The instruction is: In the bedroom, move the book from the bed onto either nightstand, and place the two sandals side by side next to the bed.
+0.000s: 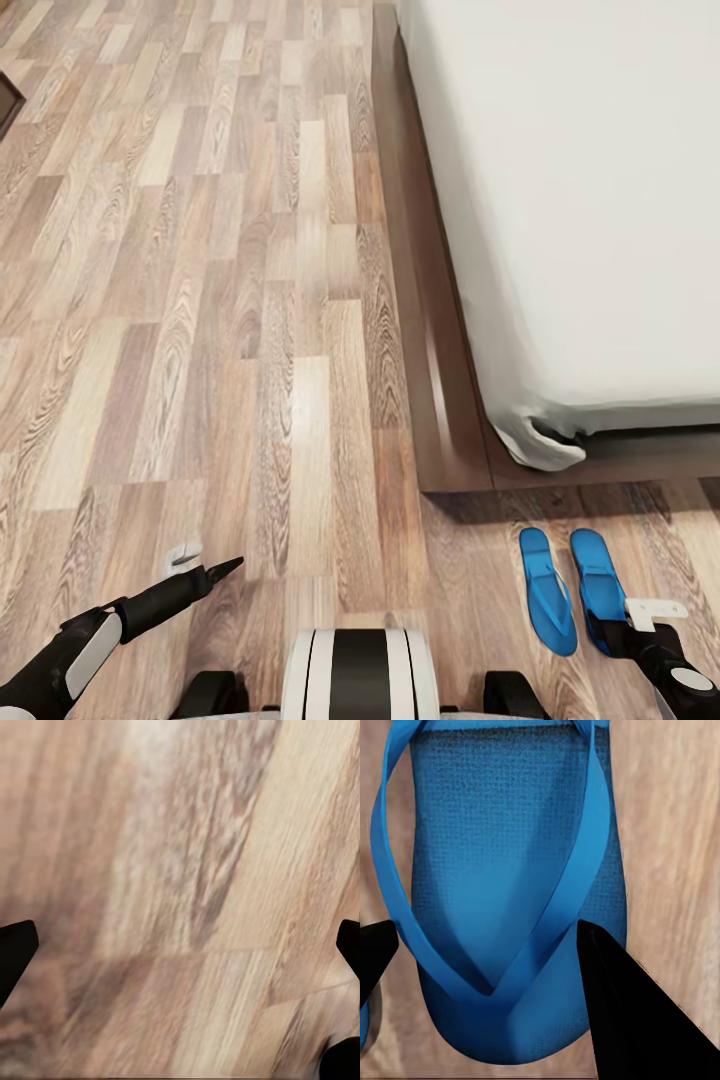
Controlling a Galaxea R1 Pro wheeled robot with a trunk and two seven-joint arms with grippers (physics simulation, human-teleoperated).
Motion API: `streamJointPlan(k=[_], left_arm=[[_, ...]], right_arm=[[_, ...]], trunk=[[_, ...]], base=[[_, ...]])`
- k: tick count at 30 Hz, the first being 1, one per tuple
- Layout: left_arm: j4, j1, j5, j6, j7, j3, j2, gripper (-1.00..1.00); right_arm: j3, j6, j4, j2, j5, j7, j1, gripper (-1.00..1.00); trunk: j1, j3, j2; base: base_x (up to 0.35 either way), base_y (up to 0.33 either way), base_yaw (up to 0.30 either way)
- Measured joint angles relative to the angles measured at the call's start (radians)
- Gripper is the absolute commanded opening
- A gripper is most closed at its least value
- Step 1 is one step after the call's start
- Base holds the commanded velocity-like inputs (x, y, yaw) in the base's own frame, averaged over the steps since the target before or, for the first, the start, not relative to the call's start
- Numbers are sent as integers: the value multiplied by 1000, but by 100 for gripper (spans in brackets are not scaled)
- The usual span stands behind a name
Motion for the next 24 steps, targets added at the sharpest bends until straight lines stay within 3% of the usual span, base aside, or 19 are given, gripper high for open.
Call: streamJointPlan(k=[5, 11, 16, 24], left_arm=[[0, 0, 0, 0, 0, 0, 0, 100], [0, 0, 0, 0, 0, 0, 0, 100], [0, 0, 0, 0, 0, 0, 0, 100], [0, 0, 0, 0, 0, 0, 0, 100]], right_arm=[[0, -1, 0, 0, 0, 0, 0, -100], [0, -1, 0, 0, 0, 0, 0, -100], [1, -1, -1, 0, 0, -4, -1, -100], [1, -1, 0, 0, 1, -3, 0, -100]], trunk=[[2, -19, -1], [2, -19, -1], [4, -39, -2], [4, -39, -2]], base=[[0, 0, 0], [0, 0, 0], [0, 0, 0], [0, 0, 0]])
